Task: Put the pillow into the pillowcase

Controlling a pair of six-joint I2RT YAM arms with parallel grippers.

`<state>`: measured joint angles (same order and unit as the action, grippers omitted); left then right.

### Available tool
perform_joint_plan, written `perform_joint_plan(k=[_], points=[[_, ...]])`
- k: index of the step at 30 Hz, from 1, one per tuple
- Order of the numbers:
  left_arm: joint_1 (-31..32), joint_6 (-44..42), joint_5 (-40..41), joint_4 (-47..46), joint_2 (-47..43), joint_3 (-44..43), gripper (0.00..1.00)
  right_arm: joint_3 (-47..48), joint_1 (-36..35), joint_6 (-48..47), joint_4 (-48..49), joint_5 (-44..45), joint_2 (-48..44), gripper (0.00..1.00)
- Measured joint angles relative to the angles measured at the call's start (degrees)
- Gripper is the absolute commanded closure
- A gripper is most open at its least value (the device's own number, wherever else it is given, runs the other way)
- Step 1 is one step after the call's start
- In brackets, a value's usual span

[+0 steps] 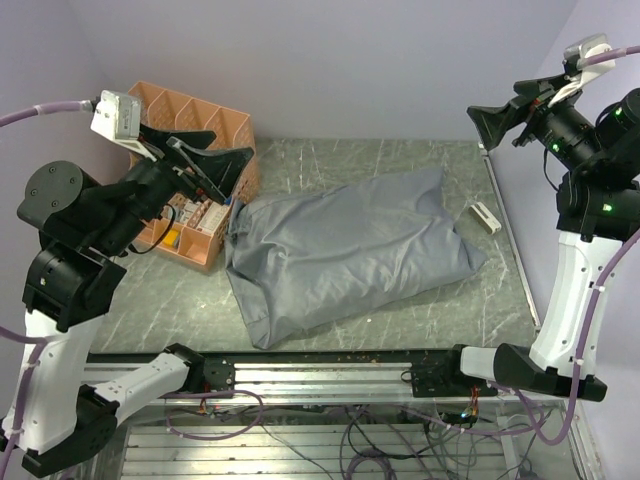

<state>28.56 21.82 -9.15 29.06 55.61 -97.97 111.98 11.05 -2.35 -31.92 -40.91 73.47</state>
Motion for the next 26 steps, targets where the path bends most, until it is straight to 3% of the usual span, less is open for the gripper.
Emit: perform_joint_plan(k=[26], points=[[0.0,-0.5,-0.4,0.0,-0.5,2.1,0.01,0.0,0.0,-0.7,-3.1,0.4,0.0,0.0]])
